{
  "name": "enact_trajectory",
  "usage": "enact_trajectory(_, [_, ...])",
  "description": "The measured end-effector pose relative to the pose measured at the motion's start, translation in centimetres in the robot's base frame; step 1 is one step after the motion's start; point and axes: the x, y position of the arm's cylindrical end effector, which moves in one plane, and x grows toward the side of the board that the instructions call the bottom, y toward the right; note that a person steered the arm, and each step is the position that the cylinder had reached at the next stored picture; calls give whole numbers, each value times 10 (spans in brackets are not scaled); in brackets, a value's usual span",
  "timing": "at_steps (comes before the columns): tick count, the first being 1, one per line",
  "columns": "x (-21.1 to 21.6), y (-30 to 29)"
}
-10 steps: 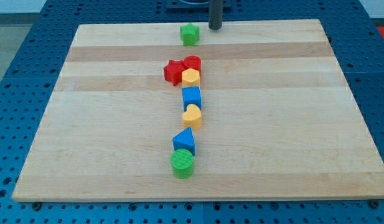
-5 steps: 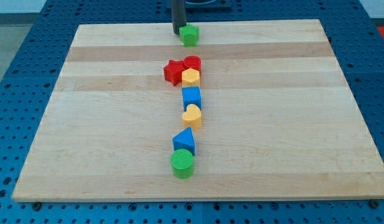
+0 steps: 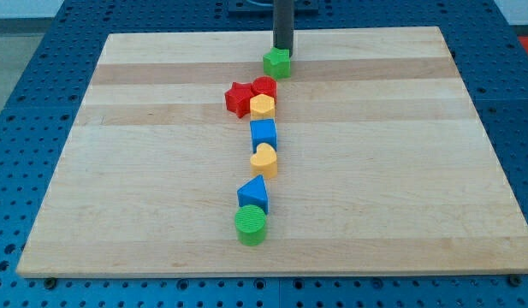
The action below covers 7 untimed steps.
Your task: Slide green star towards red circle
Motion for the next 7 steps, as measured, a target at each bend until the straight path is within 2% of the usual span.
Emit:
enact_trajectory(4, [1,5])
enact_trajectory(7, [-7,-40])
